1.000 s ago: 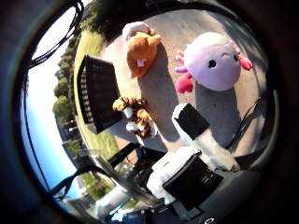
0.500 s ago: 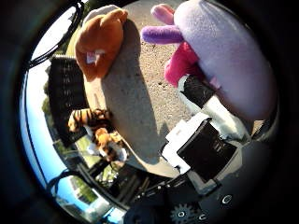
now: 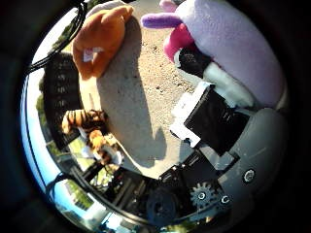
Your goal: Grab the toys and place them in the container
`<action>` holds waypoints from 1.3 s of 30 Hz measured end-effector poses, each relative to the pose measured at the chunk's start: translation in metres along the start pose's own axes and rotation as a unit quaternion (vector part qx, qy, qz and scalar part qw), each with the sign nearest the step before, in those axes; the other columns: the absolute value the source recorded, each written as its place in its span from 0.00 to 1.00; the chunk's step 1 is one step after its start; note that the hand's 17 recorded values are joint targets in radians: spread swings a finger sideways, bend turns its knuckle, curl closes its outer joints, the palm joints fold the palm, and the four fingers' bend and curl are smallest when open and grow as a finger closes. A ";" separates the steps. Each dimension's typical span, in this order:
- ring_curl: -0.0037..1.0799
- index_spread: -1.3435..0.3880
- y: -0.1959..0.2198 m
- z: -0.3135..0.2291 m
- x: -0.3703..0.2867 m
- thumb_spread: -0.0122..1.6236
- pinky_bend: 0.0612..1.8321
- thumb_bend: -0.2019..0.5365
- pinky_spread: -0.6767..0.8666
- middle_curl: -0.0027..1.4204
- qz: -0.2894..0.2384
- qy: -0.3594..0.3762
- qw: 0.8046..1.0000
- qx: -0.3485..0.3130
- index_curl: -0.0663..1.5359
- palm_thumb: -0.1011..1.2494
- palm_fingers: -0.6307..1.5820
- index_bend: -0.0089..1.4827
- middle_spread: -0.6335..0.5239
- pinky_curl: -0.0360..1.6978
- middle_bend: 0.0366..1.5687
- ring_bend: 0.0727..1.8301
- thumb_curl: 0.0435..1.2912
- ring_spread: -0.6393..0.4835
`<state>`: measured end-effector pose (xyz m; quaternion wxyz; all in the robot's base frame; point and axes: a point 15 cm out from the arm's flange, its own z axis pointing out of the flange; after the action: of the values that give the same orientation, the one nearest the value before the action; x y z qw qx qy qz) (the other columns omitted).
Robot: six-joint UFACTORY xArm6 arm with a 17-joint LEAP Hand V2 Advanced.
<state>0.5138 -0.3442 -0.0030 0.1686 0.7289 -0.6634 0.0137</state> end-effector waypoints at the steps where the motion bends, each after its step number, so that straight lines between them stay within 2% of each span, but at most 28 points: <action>1: 0.69 0.43 0.009 -0.009 -0.004 0.67 0.64 0.29 0.65 0.56 -0.003 -0.007 1.000 -0.013 0.17 0.83 0.80 0.22 0.35 0.39 0.62 0.64 0.39 0.54; 5: 0.74 0.35 0.047 -0.075 -0.031 0.68 0.71 0.27 0.62 0.62 -0.029 -0.064 0.996 -0.051 0.19 0.83 0.76 0.31 0.34 0.45 0.67 0.67 0.43 0.50; 9: 0.78 0.29 0.078 -0.174 -0.078 0.69 0.75 0.25 0.60 0.66 -0.064 -0.137 0.988 -0.039 0.21 0.82 0.73 0.38 0.33 0.49 0.70 0.70 0.46 0.48; 12: 0.80 0.26 0.109 -0.247 -0.111 0.69 0.76 0.26 0.58 0.69 -0.101 -0.160 0.981 -0.033 0.23 0.82 0.71 0.41 0.33 0.51 0.71 0.71 0.48 0.46; 15: 0.82 0.23 0.121 -0.316 -0.167 0.69 0.78 0.26 0.57 0.71 -0.152 -0.169 0.974 -0.003 0.25 0.81 0.69 0.45 0.33 0.53 0.73 0.73 0.50 0.45; 22: 0.85 0.18 0.125 -0.392 -0.320 0.69 0.81 0.25 0.55 0.75 -0.266 -0.203 0.942 0.035 0.31 0.80 0.66 0.50 0.32 0.56 0.76 0.76 0.54 0.44; 24: 0.85 0.17 0.121 -0.400 -0.368 0.70 0.81 0.25 0.54 0.76 -0.285 -0.218 0.933 0.040 0.33 0.80 0.65 0.51 0.32 0.56 0.77 0.77 0.55 0.44; 27: 0.86 0.15 0.088 -0.380 -0.425 0.70 0.82 0.25 0.53 0.77 -0.287 -0.233 0.928 0.043 0.37 0.78 0.64 0.52 0.33 0.57 0.78 0.78 0.56 0.43; 33: 0.86 0.13 0.018 -0.300 -0.490 0.71 0.82 0.24 0.52 0.79 -0.258 -0.235 0.937 0.034 0.45 0.74 0.60 0.52 0.33 0.59 0.81 0.81 0.56 0.43; 35: 0.86 0.13 -0.002 -0.274 -0.503 0.72 0.82 0.24 0.52 0.79 -0.247 -0.233 0.940 0.032 0.47 0.73 0.56 0.49 0.33 0.60 0.82 0.82 0.55 0.44; 38: 0.79 0.16 -0.018 -0.248 -0.513 0.74 0.77 0.25 0.55 0.74 -0.241 -0.232 0.942 0.023 0.53 0.72 0.59 0.48 0.37 0.57 0.77 0.79 0.52 0.51; 39: 0.76 0.20 -0.021 -0.243 -0.515 0.74 0.75 0.24 0.56 0.70 -0.240 -0.233 0.942 0.020 0.55 0.71 0.53 0.49 0.39 0.56 0.69 0.73 0.50 0.55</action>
<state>0.5222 0.2164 0.0953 -0.0064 0.8523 -0.4896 -0.1840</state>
